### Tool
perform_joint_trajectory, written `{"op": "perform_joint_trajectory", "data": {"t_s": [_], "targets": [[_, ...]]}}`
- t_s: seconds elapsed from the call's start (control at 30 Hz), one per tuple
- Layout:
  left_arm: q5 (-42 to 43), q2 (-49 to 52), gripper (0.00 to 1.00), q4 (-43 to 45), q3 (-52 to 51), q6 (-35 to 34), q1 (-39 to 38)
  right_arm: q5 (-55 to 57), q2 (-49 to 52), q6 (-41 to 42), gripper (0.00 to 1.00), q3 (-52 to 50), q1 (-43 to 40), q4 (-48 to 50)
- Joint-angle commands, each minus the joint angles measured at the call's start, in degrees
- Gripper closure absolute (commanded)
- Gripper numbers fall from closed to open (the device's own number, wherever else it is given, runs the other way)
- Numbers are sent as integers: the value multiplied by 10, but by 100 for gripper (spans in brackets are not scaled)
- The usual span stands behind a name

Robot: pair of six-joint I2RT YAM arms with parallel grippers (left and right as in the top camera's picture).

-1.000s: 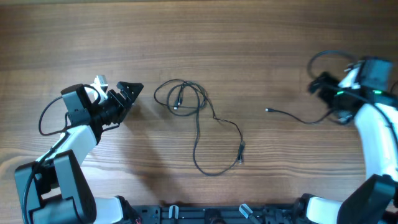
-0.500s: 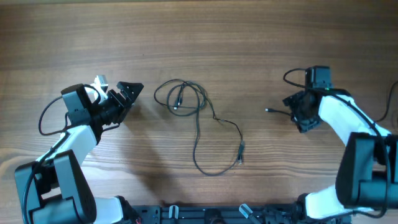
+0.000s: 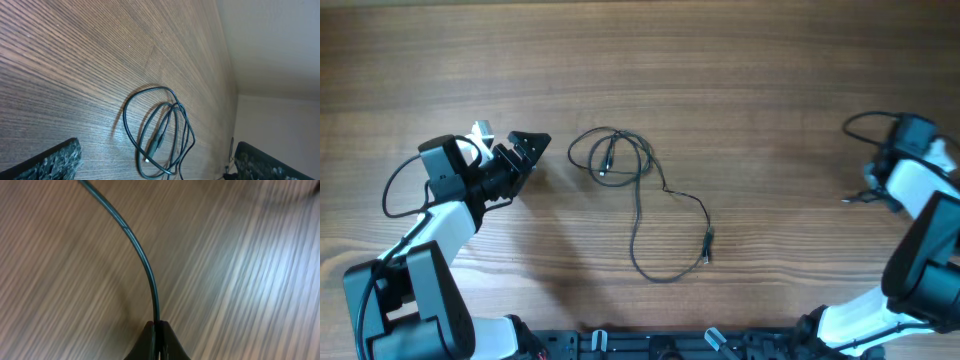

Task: Untangle cables

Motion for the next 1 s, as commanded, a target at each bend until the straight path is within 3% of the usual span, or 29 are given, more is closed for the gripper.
{"op": "perform_joint_trajectory", "data": {"t_s": [0.0,0.03,0.13,0.23,0.27,0.33,0.4,0.47,0.63,0.77,0.83,0.97], "targets": [[-2,0,0,2,-1,7,2,21,9,-200,96,22,-100,86],[-2,0,0,2,-1,7,2,-17,9,-268,95,22,-134,130],[-2,0,0,2,-1,7,2,-54,9,-362,95,22,-185,227],[-2,0,0,2,-1,7,2,-60,9,-391,92,23,-200,266],[-2,0,0,2,-1,7,2,-99,9,-391,57,23,-199,247],[-2,0,0,2,-1,7,2,-278,8,-392,0,24,-188,170],[-2,0,0,2,-1,7,2,-338,7,-355,0,24,-171,132],[-2,0,0,2,-1,7,2,-326,-14,-230,0,24,-149,104],[-2,0,0,2,-1,7,2,-409,-153,-90,0,24,-92,62],[0,0,0,27,-1,4,2,-459,-225,-104,0,24,51,16],[73,-2,0,78,1,4,7,-459,-225,-118,0,24,138,-13],[90,-71,0,60,18,20,4,-484,-224,-197,0,24,268,-59]]}}
